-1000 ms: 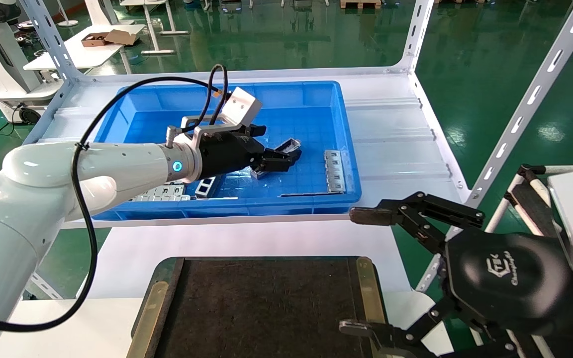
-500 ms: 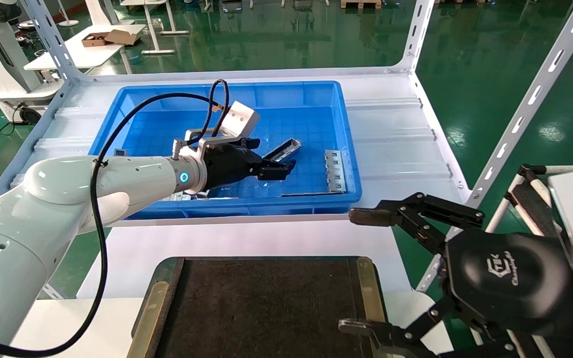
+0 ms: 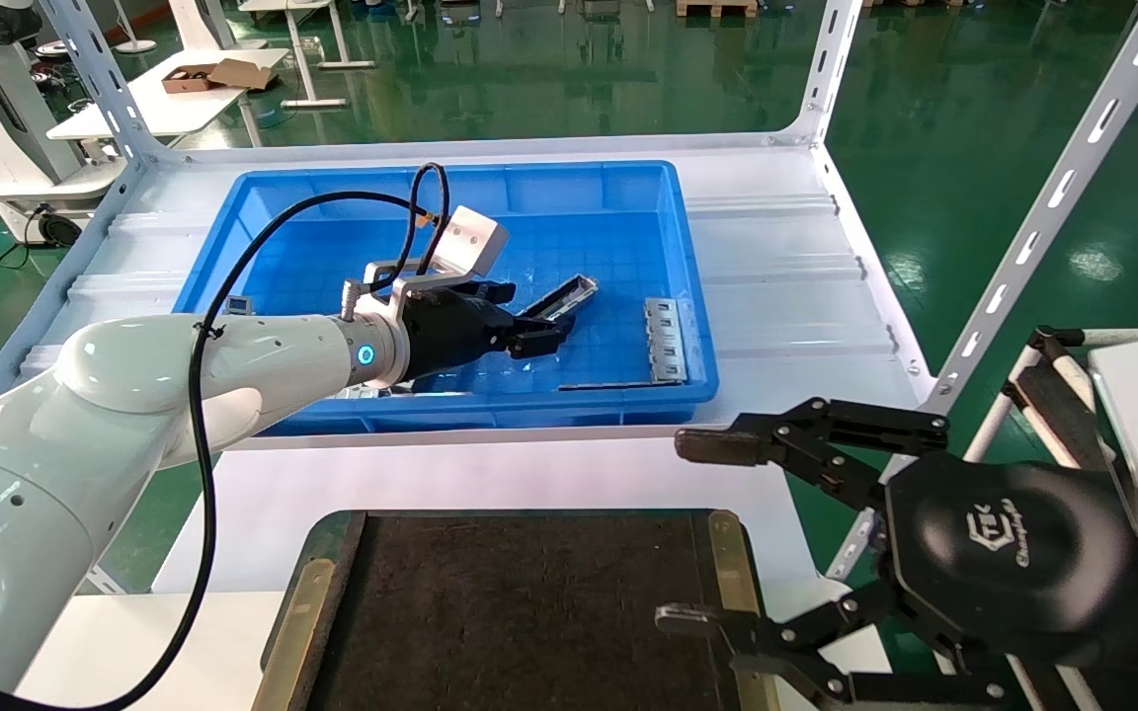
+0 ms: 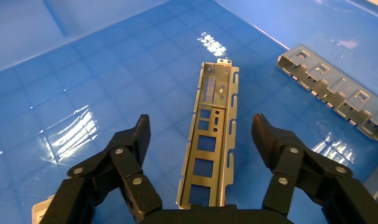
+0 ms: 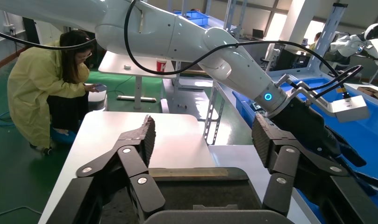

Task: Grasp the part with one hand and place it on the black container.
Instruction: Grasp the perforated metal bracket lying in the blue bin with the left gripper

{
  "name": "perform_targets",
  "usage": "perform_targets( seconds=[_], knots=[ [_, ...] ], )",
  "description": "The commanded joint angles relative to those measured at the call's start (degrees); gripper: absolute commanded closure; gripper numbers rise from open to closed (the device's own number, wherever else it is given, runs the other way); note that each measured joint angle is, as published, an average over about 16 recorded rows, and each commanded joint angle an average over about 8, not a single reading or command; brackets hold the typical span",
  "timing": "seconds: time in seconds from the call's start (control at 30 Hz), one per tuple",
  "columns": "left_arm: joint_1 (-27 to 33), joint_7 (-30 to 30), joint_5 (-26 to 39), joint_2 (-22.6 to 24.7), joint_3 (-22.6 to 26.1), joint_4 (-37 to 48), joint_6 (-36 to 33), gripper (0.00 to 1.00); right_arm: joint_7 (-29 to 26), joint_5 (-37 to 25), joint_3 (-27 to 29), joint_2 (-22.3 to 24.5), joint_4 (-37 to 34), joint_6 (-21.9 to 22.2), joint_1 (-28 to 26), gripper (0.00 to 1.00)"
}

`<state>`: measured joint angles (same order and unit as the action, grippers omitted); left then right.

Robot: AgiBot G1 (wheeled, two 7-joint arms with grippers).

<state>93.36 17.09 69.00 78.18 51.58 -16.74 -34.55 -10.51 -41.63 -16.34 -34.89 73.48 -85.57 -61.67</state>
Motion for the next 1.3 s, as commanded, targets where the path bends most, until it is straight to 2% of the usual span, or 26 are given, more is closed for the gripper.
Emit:
perform_targets(
  seconds=[0.03, 0.7, 1.0, 1.17, 1.3],
  knots=[
    [-0.01, 0.19, -0.48, -0.04, 0.71, 0.01, 0.27, 1.00, 0.00, 0.01, -0.01, 0.00, 0.00, 0.00, 0.00, 1.00],
    [-0.03, 0.34, -5.78, -0.11, 4.88, 0.31, -0.01, 1.00, 0.04, 0.06, -0.09, 0.04, 0.00, 0.04, -0.02, 1.00],
    [0.94, -1.22, -9.92, -0.26, 4.75, -0.82, 0.15, 1.00, 0.06, 0.08, -0.12, 0.05, 0.00, 0.05, -0.03, 1.00],
    [2.61, -2.93, -12.88, -0.65, 3.81, -0.95, -2.06, 1.00, 0.07, 0.10, -0.14, 0.06, 0.00, 0.06, -0.03, 1.00],
    [3.96, -5.30, -15.28, -1.57, 2.62, -0.46, -6.30, 1.00, 0.08, 0.11, -0.15, 0.06, 0.00, 0.07, -0.03, 1.00]
  ],
)
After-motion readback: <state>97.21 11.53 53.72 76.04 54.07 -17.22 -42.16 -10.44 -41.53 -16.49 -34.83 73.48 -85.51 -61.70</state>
